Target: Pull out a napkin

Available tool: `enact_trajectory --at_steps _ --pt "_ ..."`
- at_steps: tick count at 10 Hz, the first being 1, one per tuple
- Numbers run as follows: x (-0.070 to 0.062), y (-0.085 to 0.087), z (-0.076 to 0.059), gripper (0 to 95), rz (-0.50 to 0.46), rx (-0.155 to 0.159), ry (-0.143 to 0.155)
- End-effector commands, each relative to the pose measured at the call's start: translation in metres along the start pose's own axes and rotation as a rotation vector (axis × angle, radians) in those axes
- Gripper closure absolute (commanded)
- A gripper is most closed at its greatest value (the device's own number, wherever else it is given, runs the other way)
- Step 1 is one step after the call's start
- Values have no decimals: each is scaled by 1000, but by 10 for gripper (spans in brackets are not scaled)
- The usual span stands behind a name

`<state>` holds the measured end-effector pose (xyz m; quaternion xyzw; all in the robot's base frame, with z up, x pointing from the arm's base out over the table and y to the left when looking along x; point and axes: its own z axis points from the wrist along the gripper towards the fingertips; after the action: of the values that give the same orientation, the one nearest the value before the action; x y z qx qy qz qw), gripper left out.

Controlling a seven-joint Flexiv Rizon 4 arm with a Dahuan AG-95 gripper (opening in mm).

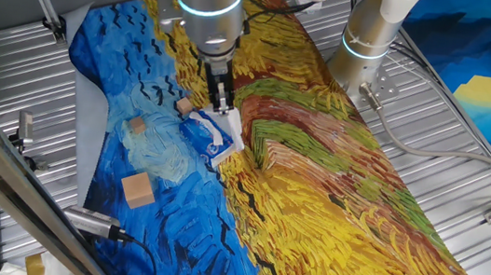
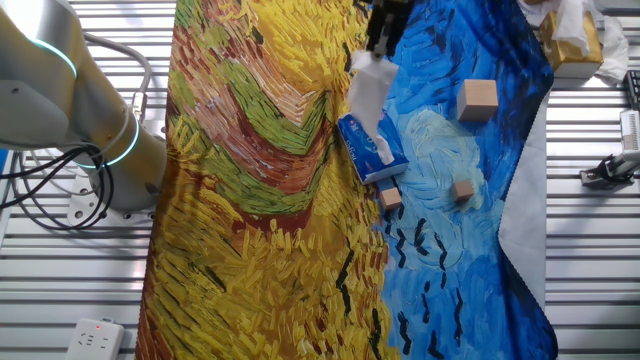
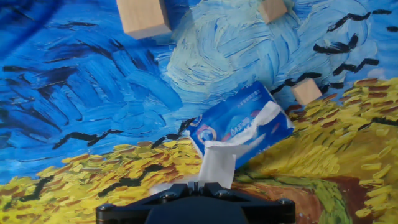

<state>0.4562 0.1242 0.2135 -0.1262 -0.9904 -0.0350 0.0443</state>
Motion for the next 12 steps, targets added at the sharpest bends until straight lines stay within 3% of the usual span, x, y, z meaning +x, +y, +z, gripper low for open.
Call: enact_trajectory --at_steps 1,4,12 --pt "2 1 -2 950 -1 -2 -3" --pt "-3 11 -8 950 0 -6 7" --pt "-3 9 -4 950 -14 0 6"
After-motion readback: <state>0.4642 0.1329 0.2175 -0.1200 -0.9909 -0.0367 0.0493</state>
